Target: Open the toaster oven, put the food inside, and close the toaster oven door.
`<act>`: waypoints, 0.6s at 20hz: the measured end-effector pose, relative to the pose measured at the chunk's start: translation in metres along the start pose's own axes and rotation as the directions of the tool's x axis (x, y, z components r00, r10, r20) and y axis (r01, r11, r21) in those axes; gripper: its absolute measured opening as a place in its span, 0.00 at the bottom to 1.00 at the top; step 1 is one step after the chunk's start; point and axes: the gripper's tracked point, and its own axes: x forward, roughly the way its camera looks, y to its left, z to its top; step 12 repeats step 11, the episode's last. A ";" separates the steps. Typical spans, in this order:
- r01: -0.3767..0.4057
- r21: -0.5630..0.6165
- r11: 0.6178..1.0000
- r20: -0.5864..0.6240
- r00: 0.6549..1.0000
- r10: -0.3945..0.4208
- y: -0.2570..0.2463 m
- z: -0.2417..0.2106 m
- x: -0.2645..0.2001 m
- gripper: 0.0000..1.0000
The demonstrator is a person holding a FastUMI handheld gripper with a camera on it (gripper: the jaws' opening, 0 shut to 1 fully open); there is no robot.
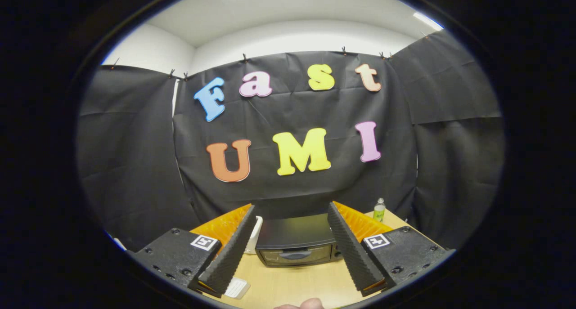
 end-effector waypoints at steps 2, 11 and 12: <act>0.000 0.002 1.000 -0.009 1.000 0.000 0.001 -0.002 0.001 1.00; 0.006 0.002 1.000 -0.013 1.000 -0.006 0.000 -0.002 0.003 1.00; 0.006 0.002 1.000 -0.013 1.000 -0.006 0.000 -0.002 0.003 1.00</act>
